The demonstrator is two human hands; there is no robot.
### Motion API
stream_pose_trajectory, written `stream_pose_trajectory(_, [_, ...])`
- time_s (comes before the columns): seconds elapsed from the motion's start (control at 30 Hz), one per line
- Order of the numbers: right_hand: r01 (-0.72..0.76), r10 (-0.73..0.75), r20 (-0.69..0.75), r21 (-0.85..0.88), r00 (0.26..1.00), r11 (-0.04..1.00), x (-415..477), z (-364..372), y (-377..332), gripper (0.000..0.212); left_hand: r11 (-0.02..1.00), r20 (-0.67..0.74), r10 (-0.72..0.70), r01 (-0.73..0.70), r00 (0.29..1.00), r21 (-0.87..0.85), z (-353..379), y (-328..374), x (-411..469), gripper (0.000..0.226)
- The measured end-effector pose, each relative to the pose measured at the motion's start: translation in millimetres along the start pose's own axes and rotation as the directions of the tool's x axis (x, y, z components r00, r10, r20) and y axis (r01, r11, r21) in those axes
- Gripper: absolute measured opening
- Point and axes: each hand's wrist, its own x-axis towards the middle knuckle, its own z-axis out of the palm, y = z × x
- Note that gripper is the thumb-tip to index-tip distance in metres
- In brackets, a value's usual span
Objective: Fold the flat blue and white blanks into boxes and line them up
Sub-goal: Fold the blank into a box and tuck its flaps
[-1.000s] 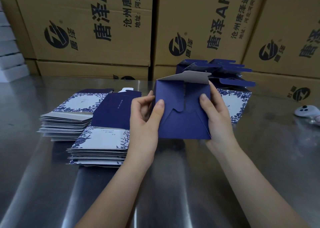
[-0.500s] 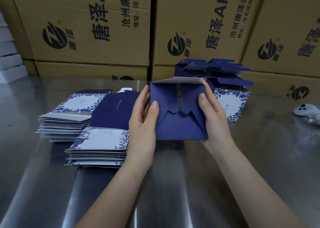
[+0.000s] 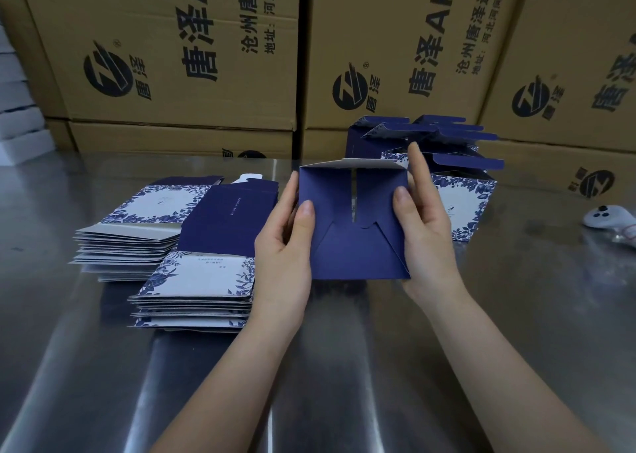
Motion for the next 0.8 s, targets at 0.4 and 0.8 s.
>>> stream_pose_trajectory(0.4, [0.061,-0.056,0.052,-0.092,0.997,0.994,-1.5,1.2,-0.6,0.027,0.999,0.022,-0.014,0.013,1.000,0.030,-1.6,5.0,2.8,0.035])
stream_pose_trajectory(0.8, [0.145,-0.117,0.156,-0.187,0.981,0.972,-2.5,-4.0,2.3,0.051,0.999,0.105,0.037,-0.041,0.994,0.035,-4.8,4.1,1.1,0.056])
